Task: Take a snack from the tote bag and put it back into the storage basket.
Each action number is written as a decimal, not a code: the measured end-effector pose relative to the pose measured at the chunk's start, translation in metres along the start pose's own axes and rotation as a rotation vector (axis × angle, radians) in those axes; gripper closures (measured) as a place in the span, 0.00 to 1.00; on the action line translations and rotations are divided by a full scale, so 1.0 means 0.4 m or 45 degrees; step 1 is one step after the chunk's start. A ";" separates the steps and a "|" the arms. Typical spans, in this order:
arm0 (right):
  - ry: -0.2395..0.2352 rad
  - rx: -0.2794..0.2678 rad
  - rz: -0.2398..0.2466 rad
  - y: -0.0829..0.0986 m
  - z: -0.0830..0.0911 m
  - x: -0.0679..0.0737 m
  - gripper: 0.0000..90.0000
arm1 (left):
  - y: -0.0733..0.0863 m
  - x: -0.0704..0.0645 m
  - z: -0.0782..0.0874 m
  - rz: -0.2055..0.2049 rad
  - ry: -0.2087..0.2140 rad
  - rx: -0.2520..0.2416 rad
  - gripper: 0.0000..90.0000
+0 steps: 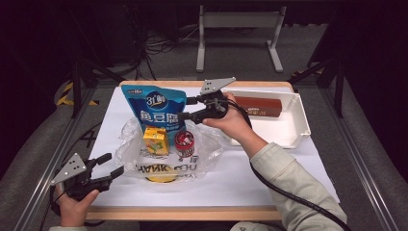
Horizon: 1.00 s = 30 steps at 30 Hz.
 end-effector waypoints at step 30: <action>-0.018 -0.081 -0.006 0.024 -0.112 -0.001 0.41 | -0.004 0.006 -0.004 -0.006 0.003 -0.004 0.34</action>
Point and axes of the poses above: each handheld gripper's, and its own axes: z roughly backward along the jaws, y roughly out of its underside, x roughly to its left, the point moved 8 cm from there along -z, roughly forward along the jaws, and after that the axes turned 12 degrees about z, right-handed, at the moved point
